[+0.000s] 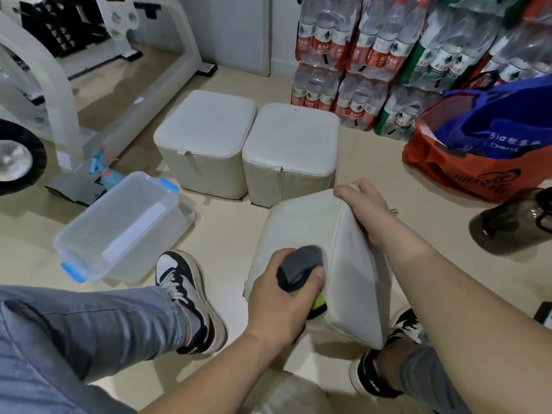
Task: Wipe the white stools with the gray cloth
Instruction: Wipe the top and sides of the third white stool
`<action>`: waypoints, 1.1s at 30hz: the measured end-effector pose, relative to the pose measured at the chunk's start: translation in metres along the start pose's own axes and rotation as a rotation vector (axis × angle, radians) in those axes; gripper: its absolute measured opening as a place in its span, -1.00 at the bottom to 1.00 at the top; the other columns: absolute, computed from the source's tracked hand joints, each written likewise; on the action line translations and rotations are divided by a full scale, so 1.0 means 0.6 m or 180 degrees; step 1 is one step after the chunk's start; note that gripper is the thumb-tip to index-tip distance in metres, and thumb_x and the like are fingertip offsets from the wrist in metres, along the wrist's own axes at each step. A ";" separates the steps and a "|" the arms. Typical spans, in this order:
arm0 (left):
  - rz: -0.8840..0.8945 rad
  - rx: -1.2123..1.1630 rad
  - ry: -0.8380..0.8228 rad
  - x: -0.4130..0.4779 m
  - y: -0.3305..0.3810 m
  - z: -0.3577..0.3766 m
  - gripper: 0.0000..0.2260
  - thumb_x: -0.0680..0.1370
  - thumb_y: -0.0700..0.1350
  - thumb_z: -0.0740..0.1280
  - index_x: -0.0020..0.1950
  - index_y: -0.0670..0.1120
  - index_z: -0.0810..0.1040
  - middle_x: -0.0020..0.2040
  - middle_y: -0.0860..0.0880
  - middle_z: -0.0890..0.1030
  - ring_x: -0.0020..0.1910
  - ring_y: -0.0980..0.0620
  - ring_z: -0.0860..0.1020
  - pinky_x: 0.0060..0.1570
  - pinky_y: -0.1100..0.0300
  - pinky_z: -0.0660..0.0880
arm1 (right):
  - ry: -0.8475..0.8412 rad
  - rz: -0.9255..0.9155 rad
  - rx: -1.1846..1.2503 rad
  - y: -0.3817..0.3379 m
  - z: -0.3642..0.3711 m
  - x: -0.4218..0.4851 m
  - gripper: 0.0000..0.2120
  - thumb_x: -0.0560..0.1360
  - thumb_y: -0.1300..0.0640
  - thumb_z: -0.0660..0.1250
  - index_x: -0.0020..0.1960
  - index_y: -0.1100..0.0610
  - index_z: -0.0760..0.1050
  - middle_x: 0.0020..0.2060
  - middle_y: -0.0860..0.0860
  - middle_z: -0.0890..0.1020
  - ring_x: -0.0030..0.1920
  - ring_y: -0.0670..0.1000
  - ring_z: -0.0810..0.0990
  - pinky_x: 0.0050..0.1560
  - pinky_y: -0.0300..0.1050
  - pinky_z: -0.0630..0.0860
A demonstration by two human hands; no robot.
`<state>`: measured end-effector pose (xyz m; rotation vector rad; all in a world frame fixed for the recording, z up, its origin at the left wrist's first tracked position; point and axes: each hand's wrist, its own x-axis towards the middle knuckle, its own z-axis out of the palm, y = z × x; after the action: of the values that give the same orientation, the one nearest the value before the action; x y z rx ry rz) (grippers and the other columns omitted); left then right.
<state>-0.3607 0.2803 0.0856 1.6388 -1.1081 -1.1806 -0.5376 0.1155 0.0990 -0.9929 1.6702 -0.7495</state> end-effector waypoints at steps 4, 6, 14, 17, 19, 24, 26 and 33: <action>-0.0028 -0.0090 0.0586 0.053 0.029 -0.025 -0.69 0.49 0.26 0.48 0.17 0.31 0.50 0.03 0.29 0.65 0.08 0.23 0.62 0.09 0.15 0.56 | 0.0017 0.0012 -0.0662 -0.005 -0.004 0.014 -0.74 0.30 -0.32 0.36 -0.08 -0.25 0.55 0.16 0.04 0.62 0.29 0.19 0.52 0.33 0.19 0.46; 0.0250 0.0359 0.0371 0.058 0.043 -0.021 -0.54 0.47 0.37 0.41 0.33 0.36 0.41 0.16 0.25 0.57 0.17 0.18 0.57 0.14 0.12 0.53 | -0.0101 0.0031 -0.0937 -0.013 -0.005 0.011 -0.65 0.30 -0.36 0.31 0.01 -0.25 0.55 0.15 -0.01 0.63 0.29 0.19 0.53 0.39 0.25 0.43; 0.0864 0.1697 -0.0368 0.040 0.007 0.031 -0.41 0.55 0.44 0.16 0.54 0.33 0.19 0.25 0.06 0.47 0.15 -0.03 0.56 0.06 0.00 0.56 | -0.0175 -0.0118 -0.0343 0.007 -0.030 -0.033 -0.73 0.53 -0.02 0.47 0.08 0.11 0.50 -0.09 0.06 0.67 -0.16 0.05 0.64 -0.20 -0.09 0.50; 0.0151 0.1724 0.0115 0.087 -0.052 -0.004 -0.45 0.60 0.35 0.23 0.56 0.25 0.24 0.29 -0.03 0.50 0.20 -0.11 0.57 0.10 -0.02 0.56 | 0.0052 -0.0035 -0.0143 0.019 -0.044 -0.028 -0.76 0.49 -0.04 0.47 0.02 0.07 0.51 -0.06 0.04 0.68 -0.07 0.10 0.68 -0.14 -0.06 0.54; -0.0562 0.1673 0.0377 0.114 -0.081 -0.034 -0.43 0.63 0.29 0.25 0.59 0.12 0.25 0.33 -0.15 0.53 0.25 -0.22 0.56 0.13 -0.05 0.54 | 0.0134 0.0050 -0.0105 0.026 -0.047 -0.023 -0.74 0.44 -0.11 0.46 0.01 0.00 0.51 0.02 0.04 0.70 0.04 0.12 0.70 -0.05 -0.01 0.59; -0.0079 0.1156 0.0188 0.077 -0.005 0.019 -0.47 0.62 0.29 0.26 0.53 0.11 0.32 0.31 0.06 0.61 0.21 -0.03 0.59 0.15 0.03 0.54 | 0.0277 0.0047 -0.0380 0.023 -0.029 -0.003 -0.64 0.30 -0.30 0.38 -0.02 -0.14 0.49 0.12 -0.01 0.64 0.19 0.15 0.61 0.27 0.21 0.57; 0.0465 0.1025 -0.0225 0.056 0.043 0.057 -0.45 0.60 0.32 0.29 0.54 0.20 0.30 0.34 0.16 0.55 0.24 0.10 0.53 0.20 0.06 0.52 | 0.0293 0.0036 -0.0374 0.021 -0.027 0.004 -0.63 0.29 -0.31 0.39 -0.04 -0.13 0.48 0.10 0.02 0.65 0.16 0.17 0.62 0.26 0.24 0.57; -0.0223 0.1366 0.0279 0.129 -0.046 -0.006 -0.43 0.56 0.35 0.25 0.51 0.15 0.31 0.27 -0.02 0.59 0.19 -0.08 0.59 0.13 -0.03 0.58 | 0.0215 0.0088 -0.0361 0.026 -0.032 0.013 -0.69 0.31 -0.33 0.39 -0.05 -0.20 0.48 0.12 -0.02 0.64 0.21 0.15 0.60 0.30 0.24 0.55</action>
<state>-0.3382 0.2149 0.0413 2.0465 -1.3211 -0.9450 -0.5612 0.1161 0.0879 -1.0310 1.7977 -0.6828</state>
